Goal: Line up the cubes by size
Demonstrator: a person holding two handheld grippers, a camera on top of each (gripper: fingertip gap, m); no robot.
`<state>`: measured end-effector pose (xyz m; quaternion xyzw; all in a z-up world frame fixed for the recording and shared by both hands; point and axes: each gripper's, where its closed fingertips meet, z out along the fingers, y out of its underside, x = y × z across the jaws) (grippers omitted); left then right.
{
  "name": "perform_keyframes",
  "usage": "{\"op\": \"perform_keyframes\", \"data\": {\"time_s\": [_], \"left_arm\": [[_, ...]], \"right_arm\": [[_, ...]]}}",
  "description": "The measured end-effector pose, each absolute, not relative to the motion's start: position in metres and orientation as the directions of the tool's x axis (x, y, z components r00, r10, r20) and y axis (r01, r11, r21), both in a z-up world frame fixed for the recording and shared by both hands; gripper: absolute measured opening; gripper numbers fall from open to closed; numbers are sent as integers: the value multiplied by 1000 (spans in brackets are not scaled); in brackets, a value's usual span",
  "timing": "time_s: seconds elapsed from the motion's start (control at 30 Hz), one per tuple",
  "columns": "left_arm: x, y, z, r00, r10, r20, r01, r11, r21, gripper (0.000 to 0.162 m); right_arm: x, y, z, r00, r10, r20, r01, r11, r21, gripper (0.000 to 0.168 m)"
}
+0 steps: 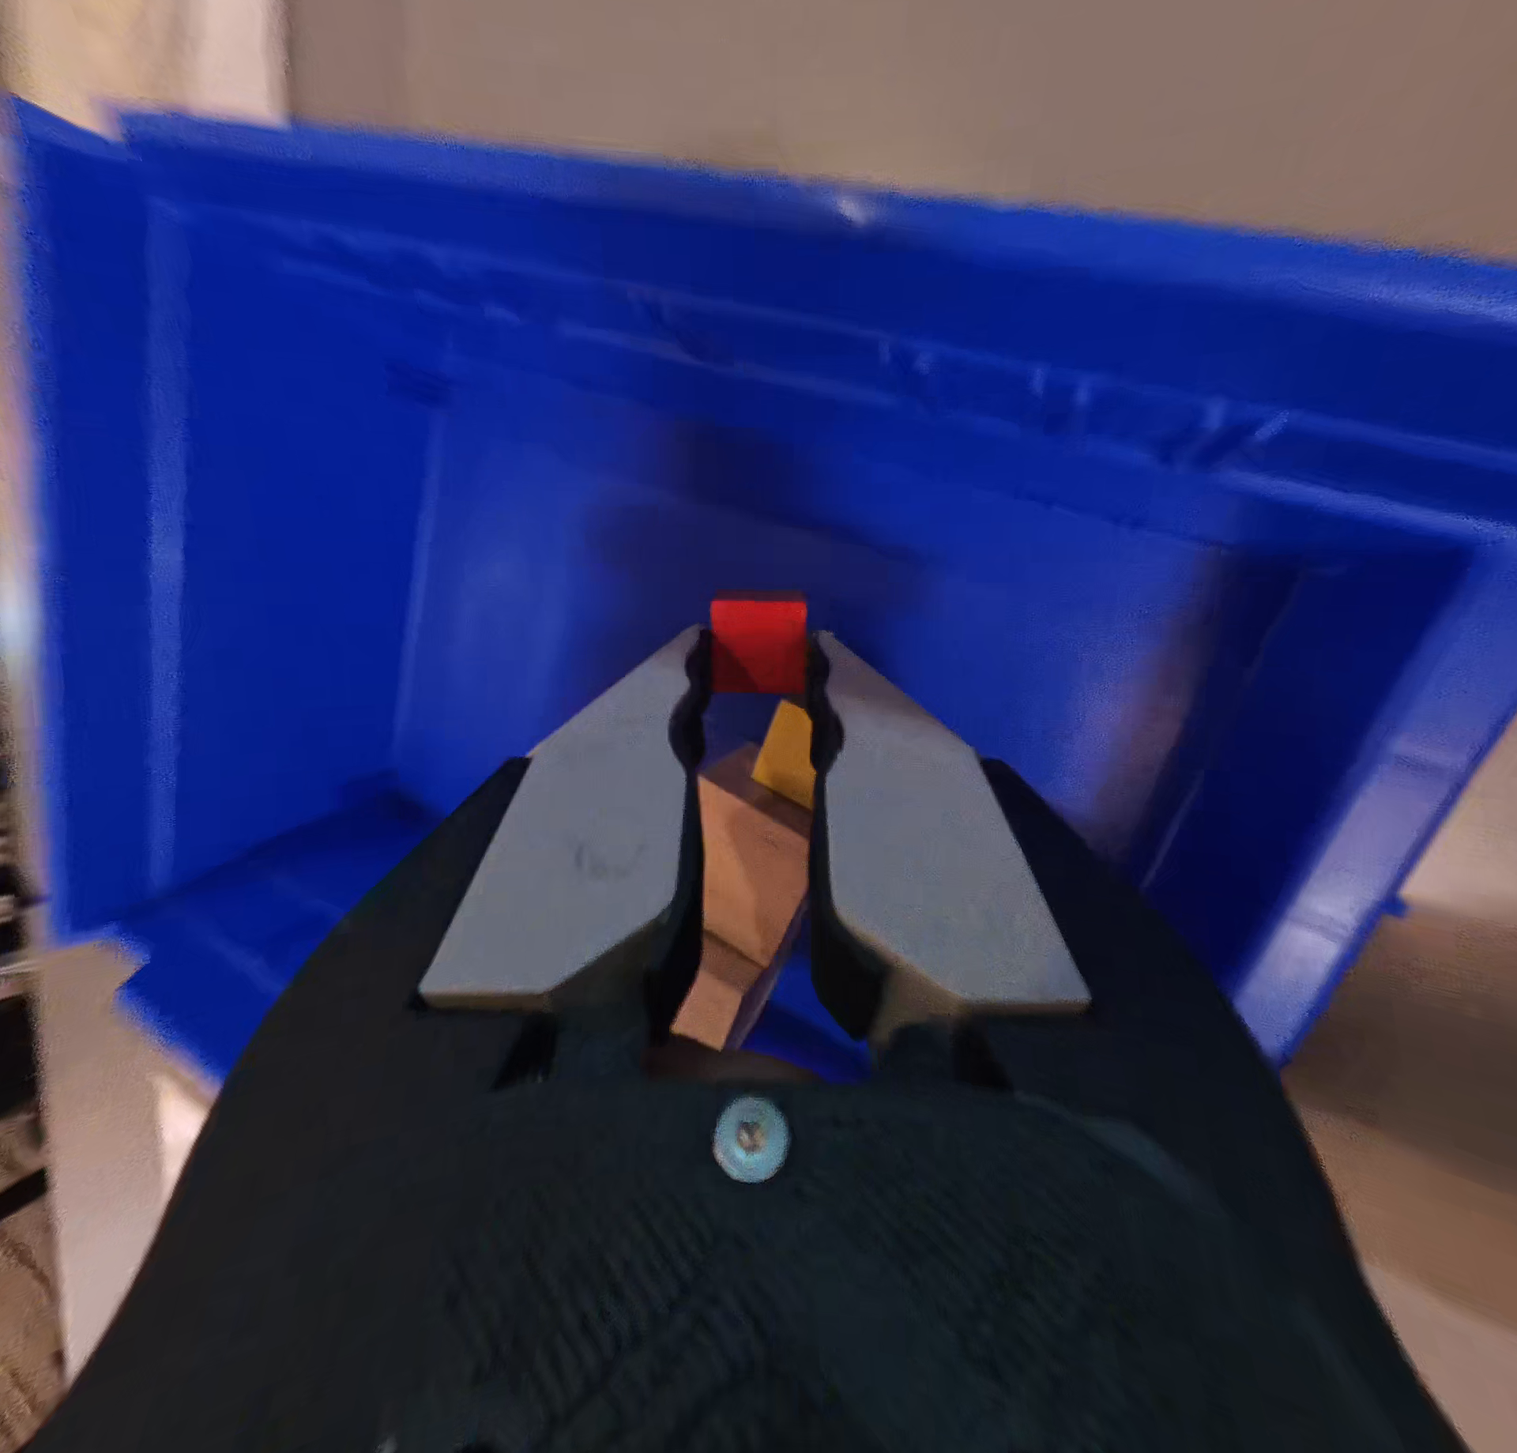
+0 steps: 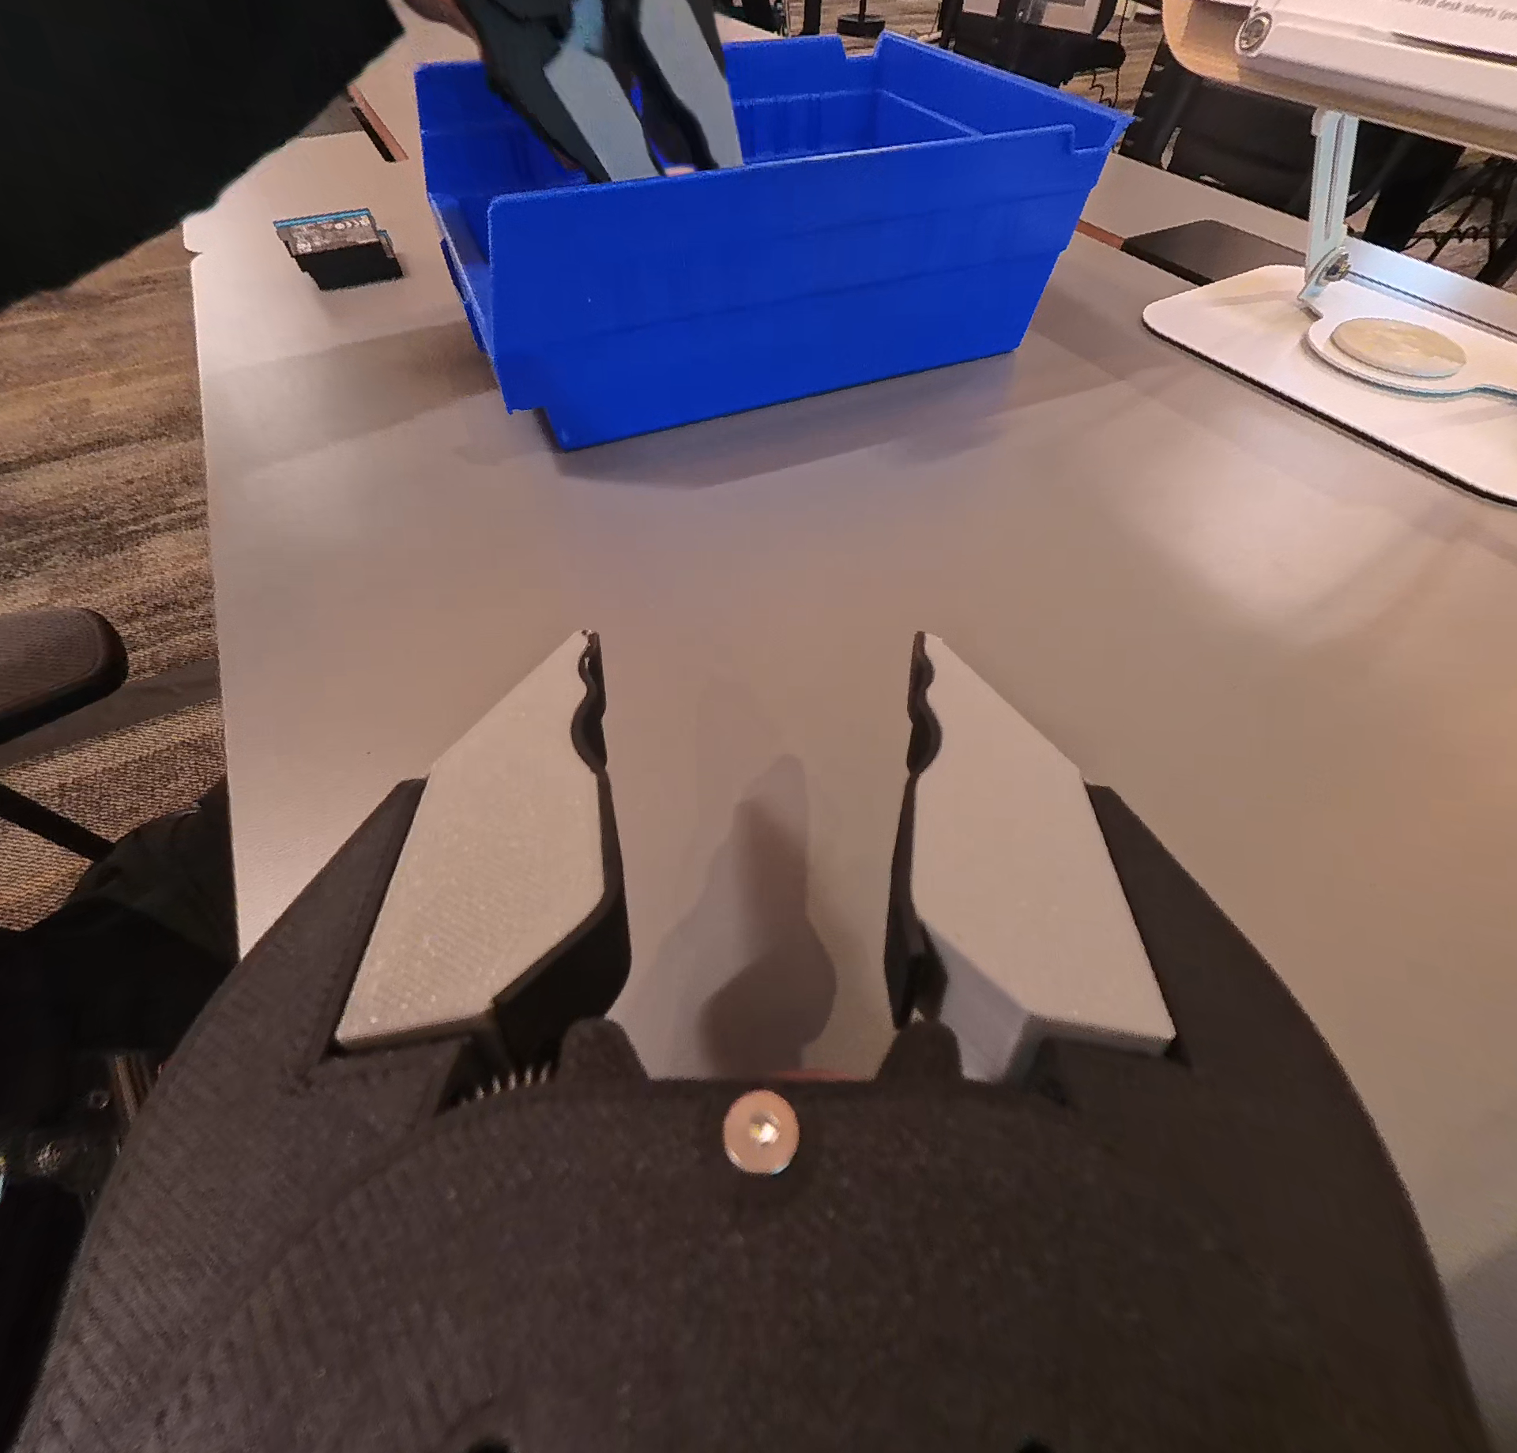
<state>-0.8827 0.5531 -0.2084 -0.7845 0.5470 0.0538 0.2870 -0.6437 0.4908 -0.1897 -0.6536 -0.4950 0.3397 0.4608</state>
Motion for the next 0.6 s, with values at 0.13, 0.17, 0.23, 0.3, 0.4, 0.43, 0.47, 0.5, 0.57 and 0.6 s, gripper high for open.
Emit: {"op": "perform_keyframes", "data": {"time_s": [0.13, 0.17, 0.23, 0.3, 0.4, 0.43, 0.47, 0.5, 0.57, 0.6], "left_arm": [[-854, 530, -133, 466, -569, -677, -813, 27, -582, 20], [-836, 511, -113, 486, -517, -705, -771, 128, -624, 20], [-785, 463, -84, 521, -509, -685, -627, 316, -712, 20], [-741, 422, -75, 500, -505, -704, -545, 449, -709, 19], [-694, 385, -72, 469, -465, -751, -490, 570, -659, 19], [-681, 375, -71, 464, -484, -742, -450, 593, -668, 19], [-669, 366, -70, 452, -512, -731, -407, 611, -679, 19], [-660, 359, -69, 441, -536, -720, -368, 624, -689, 19], [-645, 352, -69, 413, -552, -725, -343, 643, -685, 19], [-641, 351, -69, 405, -541, -737, -350, 654, -671, 19]], "right_arm": [[-640, 494, -193, 286, 957, 55, 373, -58, -926, 71], [-641, 491, -192, 265, 963, 55, 369, -49, -928, 69], [-646, 474, -183, 167, 986, 0, 334, -56, -941, 57], [-652, 445, -171, 14, 989, -144, 315, -141, -938, 51], [-657, 408, -143, -141, 926, -349, 307, -294, -905, 42], [-657, 403, -132, -152, 913, -379, 289, -326, -900, 42], [-655, 394, -121, -186, 897, -400, 269, -345, -899, 45], [-652, 382, -111, -236, 876, -421, 255, -362, -897, 47], [-645, 360, -93, -339, 812, -475, 246, -411, -878, 51], [-641, 351, -86, -388, 772, -504, 249, -439, -863, 52]]}}
